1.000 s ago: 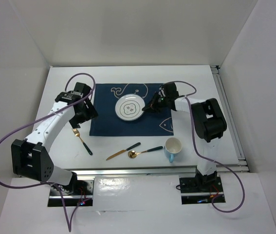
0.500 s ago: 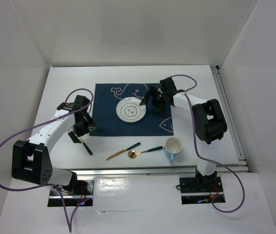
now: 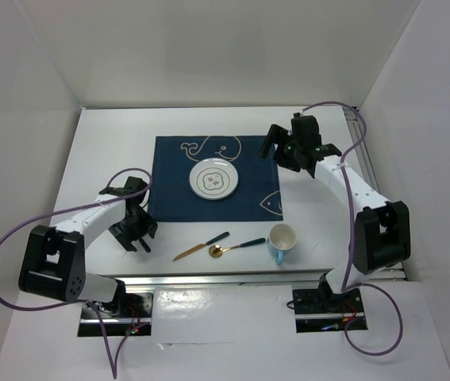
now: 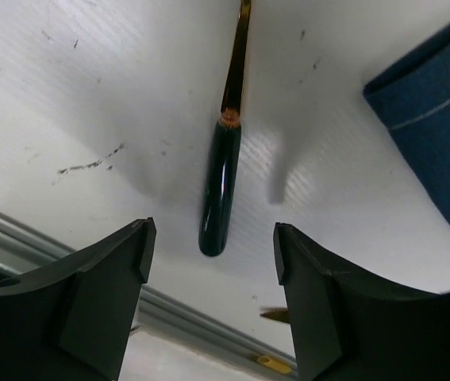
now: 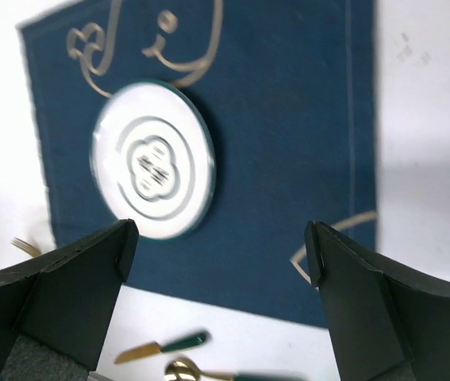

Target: Set the dinner table for one person

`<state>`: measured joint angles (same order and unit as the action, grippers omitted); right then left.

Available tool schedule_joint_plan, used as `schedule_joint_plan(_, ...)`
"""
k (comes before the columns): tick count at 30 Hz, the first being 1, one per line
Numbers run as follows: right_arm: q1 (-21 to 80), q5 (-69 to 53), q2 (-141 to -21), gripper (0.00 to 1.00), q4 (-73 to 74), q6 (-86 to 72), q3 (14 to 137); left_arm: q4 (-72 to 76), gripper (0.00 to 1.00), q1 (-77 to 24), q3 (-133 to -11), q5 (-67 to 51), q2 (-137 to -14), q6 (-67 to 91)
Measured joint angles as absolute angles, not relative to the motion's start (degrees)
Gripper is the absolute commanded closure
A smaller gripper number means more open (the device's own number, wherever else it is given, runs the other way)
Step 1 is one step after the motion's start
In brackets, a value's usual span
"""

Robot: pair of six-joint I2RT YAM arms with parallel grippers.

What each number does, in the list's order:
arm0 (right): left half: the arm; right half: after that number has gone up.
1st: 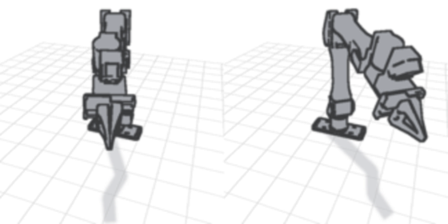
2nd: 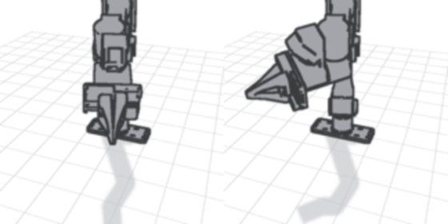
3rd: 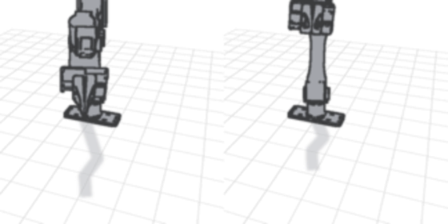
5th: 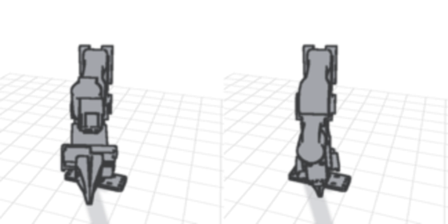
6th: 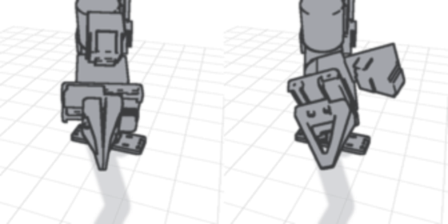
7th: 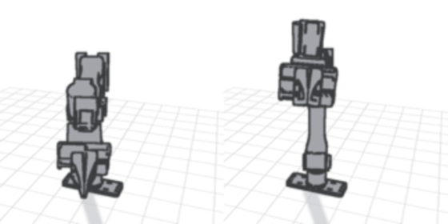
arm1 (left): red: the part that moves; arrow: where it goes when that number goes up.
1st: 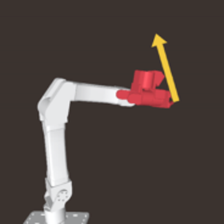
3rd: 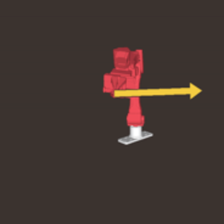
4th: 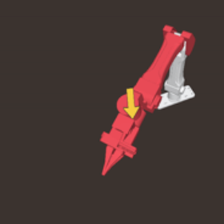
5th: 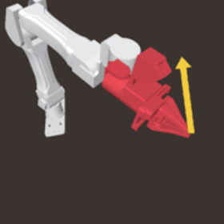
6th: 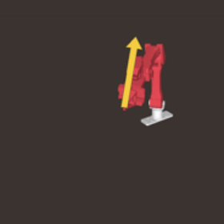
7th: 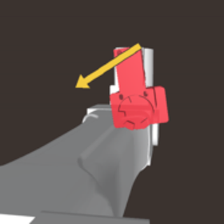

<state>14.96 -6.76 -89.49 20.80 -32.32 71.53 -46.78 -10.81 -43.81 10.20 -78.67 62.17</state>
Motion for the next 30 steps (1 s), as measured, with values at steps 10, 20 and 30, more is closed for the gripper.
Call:
schedule_joint_plan(10,11.92,-6.07,-87.48,0.00,26.68,-29.65,65.95,-42.09,1.00,-9.10,-42.48,11.73,-81.54,64.69)
schedule_joint_plan(20,8.91,-2.28,-81.95,0.00,35.73,-27.33,66.67,-50.02,1.00,-12.58,-64.84,20.32,-82.96,51.55)
schedule_joint_plan(30,8.58,0.75,-77.36,0.00,48.45,-28.12,66.89,-49.89,1.00,-16.53,-84.47,19.75,-105.14,36.77)
